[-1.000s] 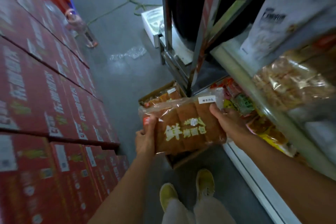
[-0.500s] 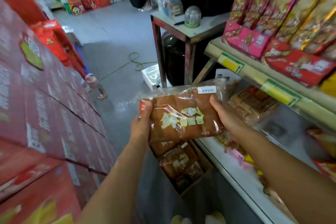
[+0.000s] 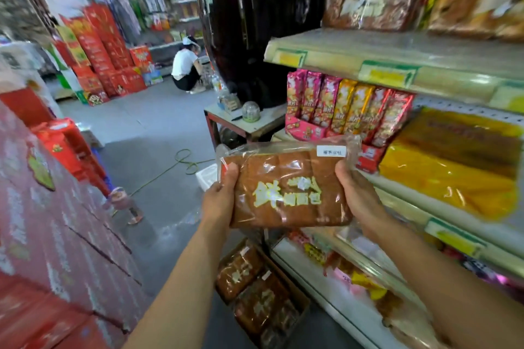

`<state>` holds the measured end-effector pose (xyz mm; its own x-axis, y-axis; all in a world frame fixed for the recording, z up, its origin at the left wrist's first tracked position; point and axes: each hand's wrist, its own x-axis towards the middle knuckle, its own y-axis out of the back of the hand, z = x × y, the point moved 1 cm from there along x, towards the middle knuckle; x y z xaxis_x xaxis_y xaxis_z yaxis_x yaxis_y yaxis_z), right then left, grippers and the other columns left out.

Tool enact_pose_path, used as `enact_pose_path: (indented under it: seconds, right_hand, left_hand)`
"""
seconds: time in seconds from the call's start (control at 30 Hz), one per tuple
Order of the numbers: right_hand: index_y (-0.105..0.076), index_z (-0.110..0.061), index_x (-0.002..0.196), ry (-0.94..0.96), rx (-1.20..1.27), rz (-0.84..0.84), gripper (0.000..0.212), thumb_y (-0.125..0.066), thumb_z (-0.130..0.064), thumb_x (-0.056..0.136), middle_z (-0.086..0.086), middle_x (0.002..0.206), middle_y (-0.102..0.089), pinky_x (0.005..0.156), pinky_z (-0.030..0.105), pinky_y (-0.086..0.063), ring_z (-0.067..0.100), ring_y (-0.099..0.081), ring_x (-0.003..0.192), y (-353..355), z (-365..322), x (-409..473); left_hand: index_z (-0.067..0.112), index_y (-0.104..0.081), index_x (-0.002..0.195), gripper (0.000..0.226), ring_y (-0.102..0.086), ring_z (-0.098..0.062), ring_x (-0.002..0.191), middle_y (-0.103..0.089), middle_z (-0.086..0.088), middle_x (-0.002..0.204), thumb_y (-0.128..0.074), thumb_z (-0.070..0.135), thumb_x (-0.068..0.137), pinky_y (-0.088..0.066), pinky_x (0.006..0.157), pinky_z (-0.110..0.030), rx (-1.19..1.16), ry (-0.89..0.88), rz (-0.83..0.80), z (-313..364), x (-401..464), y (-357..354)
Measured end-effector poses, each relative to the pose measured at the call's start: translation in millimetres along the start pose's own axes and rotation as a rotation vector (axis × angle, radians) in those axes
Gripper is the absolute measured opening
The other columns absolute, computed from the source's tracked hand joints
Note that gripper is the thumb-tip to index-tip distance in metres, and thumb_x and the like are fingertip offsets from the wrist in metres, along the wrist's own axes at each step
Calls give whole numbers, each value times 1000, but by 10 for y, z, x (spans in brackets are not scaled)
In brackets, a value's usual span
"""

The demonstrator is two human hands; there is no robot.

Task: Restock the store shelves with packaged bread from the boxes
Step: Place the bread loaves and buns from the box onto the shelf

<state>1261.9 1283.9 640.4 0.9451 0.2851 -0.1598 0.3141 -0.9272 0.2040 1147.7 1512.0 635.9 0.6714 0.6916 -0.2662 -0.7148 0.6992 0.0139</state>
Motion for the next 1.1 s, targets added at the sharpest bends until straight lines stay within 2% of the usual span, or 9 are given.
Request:
enact_pose_path:
  seconds: [0.17, 0.33, 0.47, 0.57, 0.63, 0.73, 0.83, 1.0, 1.1]
  right_hand:
    - [-56, -35, 128, 139, 46, 29, 48, -38, -64, 95, -3, 127, -62, 101, 43, -49, 18, -63, 111, 387, -381, -300]
    - [-51, -30, 139, 190, 126, 120, 55, -44, -62, 94, -8, 135, -57, 107, 40, -44, 13, -57, 121, 727, -666, -561]
    - [-55, -38, 118, 212, 167, 163, 31, -43, -57, 97, -8, 116, -65, 88, 29, -52, 5, -64, 95, 937, -907, -733]
    - [-55, -31, 127, 229, 144, 236, 46, -42, -61, 94, -5, 123, -60, 87, 27, -48, 9, -61, 100, 1087, -1100, -798]
    - [-53, -28, 131, 248, 135, 272, 57, -46, -66, 90, -8, 117, -60, 82, 25, -47, 7, -61, 96, 1168, -1247, -819]
    - [-59, -18, 117, 278, 137, 303, 58, -65, -63, 79, -6, 101, -71, 79, 33, -57, 13, -70, 86, 1251, -1466, -757]
    - [-58, -18, 110, 304, 156, 328, 52, -72, -56, 77, -2, 98, -72, 81, 36, -59, 17, -72, 85, 1266, -1691, -631]
    - [-58, -28, 112, 305, 191, 323, 45, -74, -52, 77, -3, 101, -73, 81, 36, -58, 16, -72, 86, 1196, -2023, -314]
    - [-56, -25, 118, 289, 215, 347, 52, -74, -52, 77, -4, 94, -73, 65, 27, -57, 13, -73, 78, 1109, -2208, -112]
  left_hand:
    - [18, -67, 99, 61, -73, -29, 87, -75, -7, 95, -65, 73, 75, -59, 86, -46, -33, -71, -48, 349, -291, -223]
    - [17, -65, 95, 49, -70, -18, 74, -71, -2, 84, -61, 64, 84, -54, 57, -26, -32, -171, -120, 738, -614, -456]
    - [17, -64, 97, 53, -70, -22, 81, -72, -4, 90, -61, 67, 82, -55, 67, -30, -49, -196, -183, 989, -728, -623]
    - [21, -64, 95, 49, -70, -23, 85, -72, -5, 94, -62, 68, 82, -57, 75, -34, -50, -234, -231, 1207, -708, -775]
    - [20, -65, 105, 63, -72, -25, 89, -74, -6, 100, -63, 75, 75, -58, 83, -40, -49, -262, -274, 1379, -663, -876]
    - [19, -65, 114, 93, -74, -27, 89, -74, -7, 106, -69, 88, 52, -59, 83, -48, -71, -268, -324, 1625, -528, -1018]
    - [16, -68, 107, 68, -75, -27, 83, -76, -8, 96, -71, 73, 70, -61, 76, -44, -121, -292, -377, 1879, -383, -1150]
    - [14, -67, 105, 49, -73, -15, 59, -76, 0, 71, -61, 59, 88, -54, 44, -26, -125, -319, -478, 2282, -36, -1296]
    - [14, -67, 103, 54, -74, -19, 66, -77, -4, 79, -60, 64, 86, -57, 52, -30, -65, -302, -528, 2521, 254, -1329]
